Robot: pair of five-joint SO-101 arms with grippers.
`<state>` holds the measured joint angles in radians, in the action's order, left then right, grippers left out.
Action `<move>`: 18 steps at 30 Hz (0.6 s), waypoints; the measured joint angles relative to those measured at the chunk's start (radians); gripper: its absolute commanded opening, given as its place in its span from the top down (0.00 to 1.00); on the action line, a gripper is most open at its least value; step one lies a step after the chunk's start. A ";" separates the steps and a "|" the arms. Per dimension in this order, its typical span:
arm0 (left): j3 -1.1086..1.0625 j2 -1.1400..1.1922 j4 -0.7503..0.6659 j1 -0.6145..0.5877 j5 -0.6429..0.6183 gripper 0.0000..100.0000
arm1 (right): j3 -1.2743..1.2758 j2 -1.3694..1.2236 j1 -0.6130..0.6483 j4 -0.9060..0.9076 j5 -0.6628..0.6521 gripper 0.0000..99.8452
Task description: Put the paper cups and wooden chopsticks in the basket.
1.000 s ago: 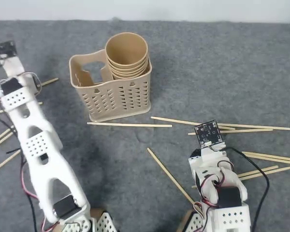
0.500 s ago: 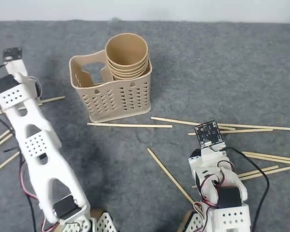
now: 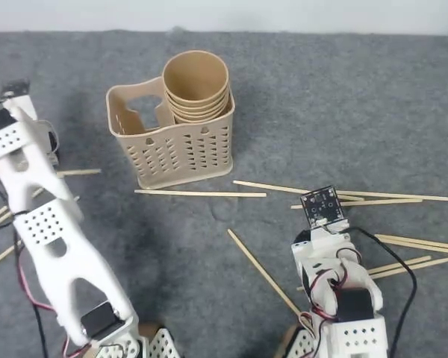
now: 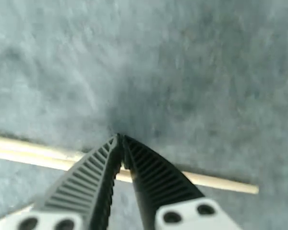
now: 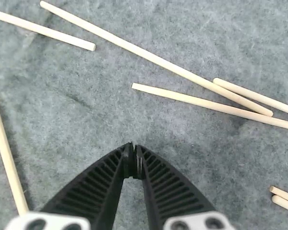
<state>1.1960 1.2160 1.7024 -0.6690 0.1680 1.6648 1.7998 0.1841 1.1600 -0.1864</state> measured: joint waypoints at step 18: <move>-1.076 -0.712 -0.103 0.049 0.058 0.99 | 0.000 0.000 0.000 0.000 0.000 0.99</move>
<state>0.1204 0.5040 1.5996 -0.6199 0.2263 1.6648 1.7998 0.1841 1.1600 -0.1864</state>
